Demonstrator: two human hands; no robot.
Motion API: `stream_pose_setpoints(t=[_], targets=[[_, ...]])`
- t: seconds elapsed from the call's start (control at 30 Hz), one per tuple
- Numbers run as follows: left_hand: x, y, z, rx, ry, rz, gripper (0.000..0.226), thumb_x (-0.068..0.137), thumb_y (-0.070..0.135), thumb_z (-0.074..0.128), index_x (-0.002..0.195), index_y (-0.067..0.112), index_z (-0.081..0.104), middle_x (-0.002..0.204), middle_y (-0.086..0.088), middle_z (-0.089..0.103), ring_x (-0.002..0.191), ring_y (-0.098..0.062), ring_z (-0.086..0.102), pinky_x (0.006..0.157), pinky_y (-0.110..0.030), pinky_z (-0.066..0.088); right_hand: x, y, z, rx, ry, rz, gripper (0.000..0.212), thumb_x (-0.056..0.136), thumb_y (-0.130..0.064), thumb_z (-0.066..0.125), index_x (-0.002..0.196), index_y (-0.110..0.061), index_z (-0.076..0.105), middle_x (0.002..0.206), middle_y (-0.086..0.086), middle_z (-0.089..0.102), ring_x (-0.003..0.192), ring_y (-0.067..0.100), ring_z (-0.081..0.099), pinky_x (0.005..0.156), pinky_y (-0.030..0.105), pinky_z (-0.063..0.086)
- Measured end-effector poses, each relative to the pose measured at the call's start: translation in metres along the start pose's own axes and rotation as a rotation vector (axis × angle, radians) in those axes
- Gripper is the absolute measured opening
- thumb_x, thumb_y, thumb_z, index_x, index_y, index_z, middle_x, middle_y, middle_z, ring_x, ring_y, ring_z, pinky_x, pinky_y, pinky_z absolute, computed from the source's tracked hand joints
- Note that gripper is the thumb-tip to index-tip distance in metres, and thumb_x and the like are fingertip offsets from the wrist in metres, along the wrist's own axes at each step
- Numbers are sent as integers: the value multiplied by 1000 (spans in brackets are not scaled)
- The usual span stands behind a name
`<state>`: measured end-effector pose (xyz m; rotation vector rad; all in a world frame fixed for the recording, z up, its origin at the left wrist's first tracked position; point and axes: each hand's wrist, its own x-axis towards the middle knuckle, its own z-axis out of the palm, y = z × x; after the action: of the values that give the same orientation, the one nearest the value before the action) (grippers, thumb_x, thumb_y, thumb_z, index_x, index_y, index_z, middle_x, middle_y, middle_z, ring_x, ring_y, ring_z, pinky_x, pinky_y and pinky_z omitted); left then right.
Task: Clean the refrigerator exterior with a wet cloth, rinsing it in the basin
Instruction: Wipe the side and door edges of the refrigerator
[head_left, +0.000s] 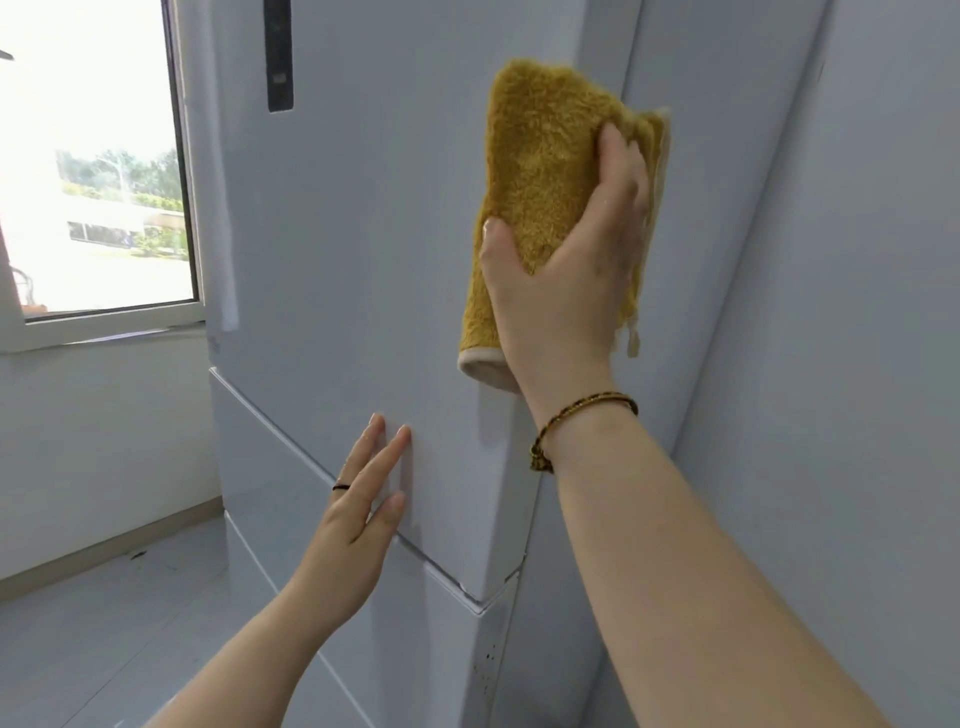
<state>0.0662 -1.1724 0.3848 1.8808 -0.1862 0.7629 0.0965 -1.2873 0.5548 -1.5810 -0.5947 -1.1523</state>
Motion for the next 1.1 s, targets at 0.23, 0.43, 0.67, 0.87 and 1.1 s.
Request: stream_pose_setpoints(t=[0.23,0.43,0.67,0.87,1.1], targets=[[-1,-1,-1,17,-1,5,41,83,24,39,116,49,32,133,36,13,116,35,11,97,0,16,-123,64,7,-95,30,-1,67,75,-36,52,132,-28,18,144,7,20,136,23,17,108,56,26],[-26,-10,6,60,7,-38,59,80,28,40,103,81,27,134,35,16,118,33,13,92,8,18,-223,113,-5,-119,-81,21,58,91,-52,35,139,-27,14,153,-17,-3,142,7,1,108,41,17],[-70,-27,24,148,-111,-124,45,93,18,45,118,51,26,128,43,17,109,39,11,91,9,13,-258,128,-29,-37,-369,351,72,75,-80,24,132,-58,-14,139,-40,-25,134,-11,-18,113,37,2],[-75,-32,26,97,-158,-136,50,83,38,38,108,80,24,121,62,16,121,30,14,92,8,15,-158,102,-13,-13,-245,78,64,83,-71,19,133,-39,-3,148,-8,-4,136,-3,-19,114,33,-7],[-69,-37,18,60,-159,-119,38,76,50,34,105,74,39,122,55,29,122,24,25,98,4,20,-253,135,-20,-86,-322,118,72,91,-61,25,143,-36,-18,150,-20,-22,140,5,-15,113,31,-1]])
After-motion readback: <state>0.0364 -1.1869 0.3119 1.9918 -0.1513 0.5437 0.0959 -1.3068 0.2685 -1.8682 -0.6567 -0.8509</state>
